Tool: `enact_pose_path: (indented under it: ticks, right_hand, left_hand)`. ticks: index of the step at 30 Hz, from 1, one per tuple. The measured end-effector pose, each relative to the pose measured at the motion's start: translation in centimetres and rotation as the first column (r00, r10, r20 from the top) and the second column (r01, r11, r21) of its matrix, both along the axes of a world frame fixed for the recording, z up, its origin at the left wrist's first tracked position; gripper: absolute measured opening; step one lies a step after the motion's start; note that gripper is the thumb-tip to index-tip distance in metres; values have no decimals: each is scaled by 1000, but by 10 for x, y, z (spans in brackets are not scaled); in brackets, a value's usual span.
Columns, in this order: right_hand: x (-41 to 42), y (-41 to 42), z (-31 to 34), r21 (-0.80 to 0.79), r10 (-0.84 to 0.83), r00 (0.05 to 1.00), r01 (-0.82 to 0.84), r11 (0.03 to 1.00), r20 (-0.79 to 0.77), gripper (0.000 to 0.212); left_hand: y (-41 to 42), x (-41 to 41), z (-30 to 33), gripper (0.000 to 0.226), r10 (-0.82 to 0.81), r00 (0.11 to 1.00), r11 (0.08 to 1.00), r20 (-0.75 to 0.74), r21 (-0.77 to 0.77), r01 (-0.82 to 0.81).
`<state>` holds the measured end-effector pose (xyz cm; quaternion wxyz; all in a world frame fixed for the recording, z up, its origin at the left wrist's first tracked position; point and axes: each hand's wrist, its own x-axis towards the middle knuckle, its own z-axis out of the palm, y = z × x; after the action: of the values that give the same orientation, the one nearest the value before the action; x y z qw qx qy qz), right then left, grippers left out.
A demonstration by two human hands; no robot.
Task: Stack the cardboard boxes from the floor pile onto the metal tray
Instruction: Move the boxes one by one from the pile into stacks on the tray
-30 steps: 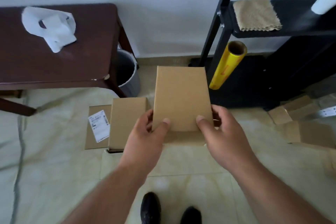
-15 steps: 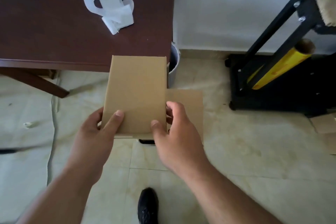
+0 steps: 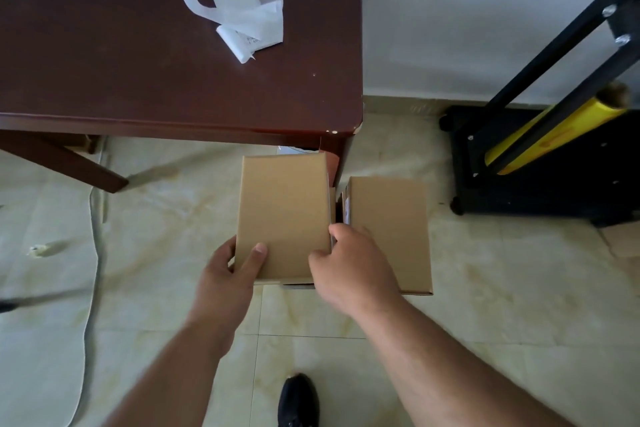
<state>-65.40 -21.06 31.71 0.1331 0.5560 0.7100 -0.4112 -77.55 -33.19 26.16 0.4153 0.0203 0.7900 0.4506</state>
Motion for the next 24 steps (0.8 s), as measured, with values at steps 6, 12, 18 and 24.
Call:
enact_pose_path:
  ticks: [6,12,18,24]
  right_hand:
    - [-3,9,-20,-64,27,997,-22,998,79,16]
    - [0,18,-33,-104,-24,996,33,994,86,19]
    - [2,23,-45,-120,-32,994,44,992,102,32]
    - [2,25,-51,-139,-46,993,61,988,107,40]
  left_hand:
    - [8,3,-19,33,-21,999,1000,32,3,20]
    - [15,8,-33,29,-38,998,999,53,-4,39]
    - [22,11,-40,26,-48,998,999,50,11,48]
    - [25,12,-48,36,-56,998,998,39,15,56]
